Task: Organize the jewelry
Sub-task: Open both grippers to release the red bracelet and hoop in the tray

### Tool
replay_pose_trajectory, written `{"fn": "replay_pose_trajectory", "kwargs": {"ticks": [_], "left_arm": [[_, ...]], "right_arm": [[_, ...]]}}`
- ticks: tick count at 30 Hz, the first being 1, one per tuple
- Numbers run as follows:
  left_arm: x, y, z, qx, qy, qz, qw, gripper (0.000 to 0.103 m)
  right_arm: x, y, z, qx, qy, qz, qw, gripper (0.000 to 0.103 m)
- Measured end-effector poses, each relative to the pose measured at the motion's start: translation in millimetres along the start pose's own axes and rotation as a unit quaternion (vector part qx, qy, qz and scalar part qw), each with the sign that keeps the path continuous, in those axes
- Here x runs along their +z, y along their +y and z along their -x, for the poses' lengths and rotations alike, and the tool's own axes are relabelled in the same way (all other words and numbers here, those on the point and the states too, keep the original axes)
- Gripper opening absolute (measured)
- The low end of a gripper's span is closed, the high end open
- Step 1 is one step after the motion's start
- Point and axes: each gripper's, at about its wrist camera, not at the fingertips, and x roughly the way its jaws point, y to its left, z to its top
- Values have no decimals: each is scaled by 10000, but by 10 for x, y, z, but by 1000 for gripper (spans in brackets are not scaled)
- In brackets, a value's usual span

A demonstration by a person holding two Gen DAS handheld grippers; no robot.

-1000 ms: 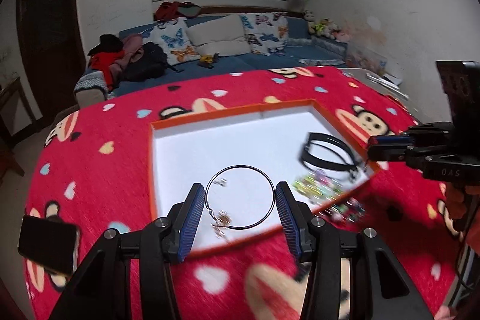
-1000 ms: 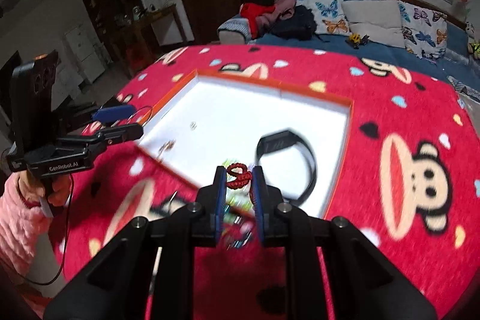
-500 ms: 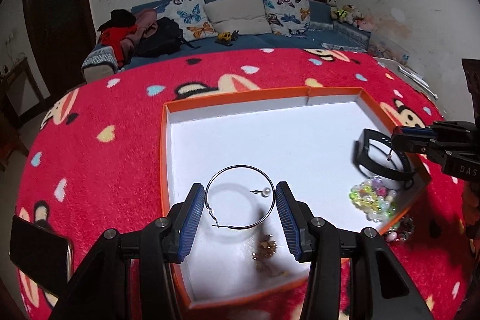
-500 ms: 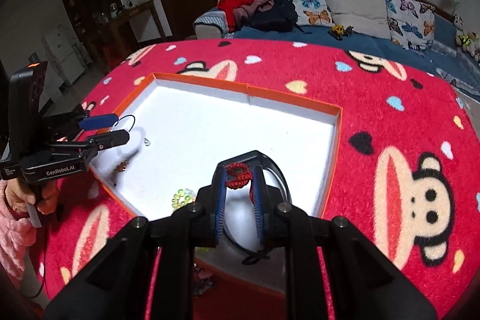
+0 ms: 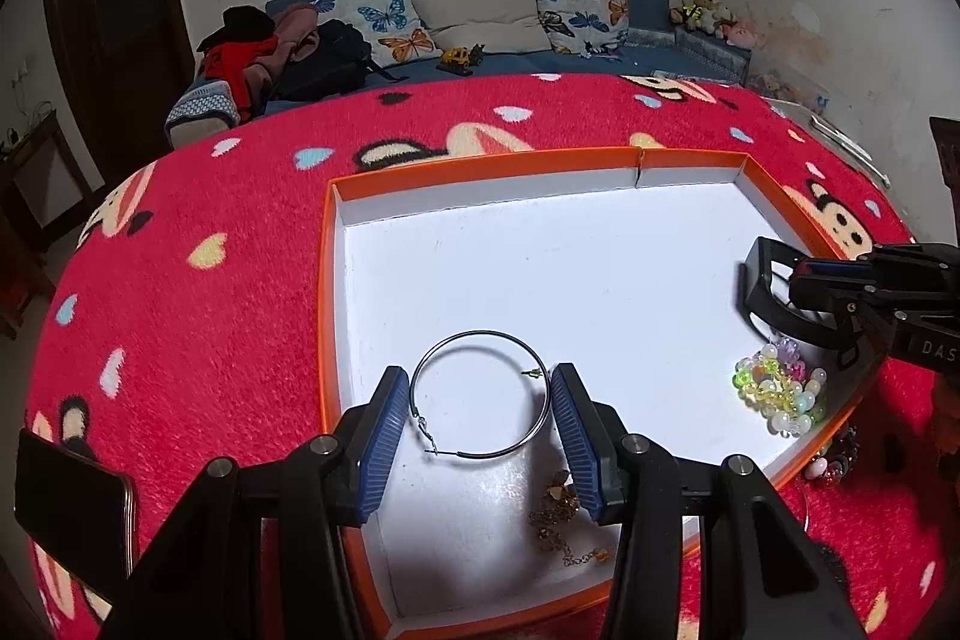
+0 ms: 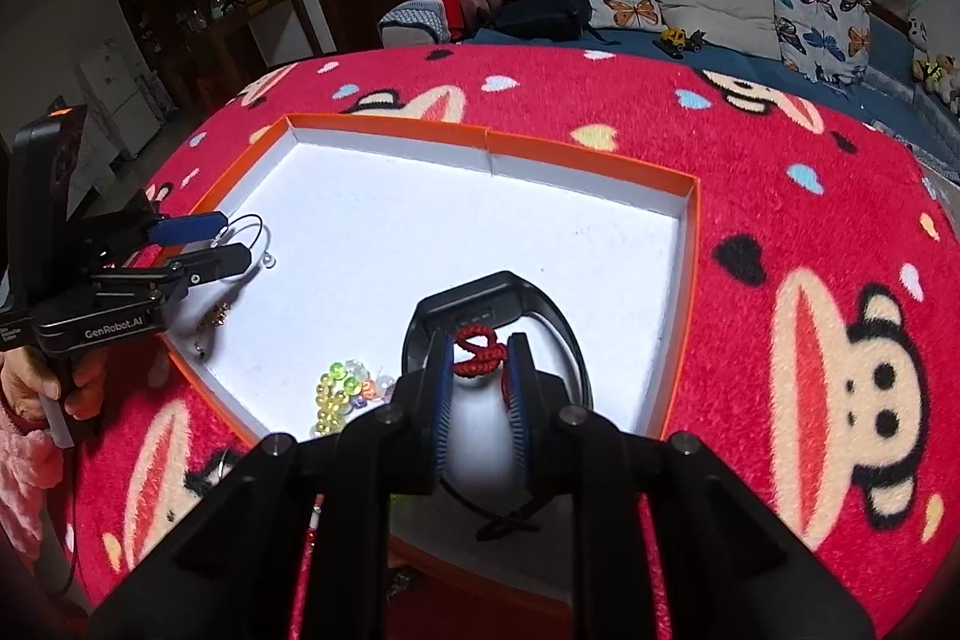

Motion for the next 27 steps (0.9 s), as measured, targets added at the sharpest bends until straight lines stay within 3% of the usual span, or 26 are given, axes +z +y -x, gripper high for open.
{"fn": "replay_pose_trajectory", "kwargs": {"ticks": [7,12,27], "left_arm": [[-11,-12,7,-11,20,-16,10000,52],[-17,6,22,-47,26,32,10000,53],[-5,26,219,-76,-97,166,9998,53]], "right_arm": [[4,6,-8,44,-2,-50,10000,20],[9,-5,41,44,-63,-119,9999,30],[-133,100,481,172,-377,-27,9991,47]]}}
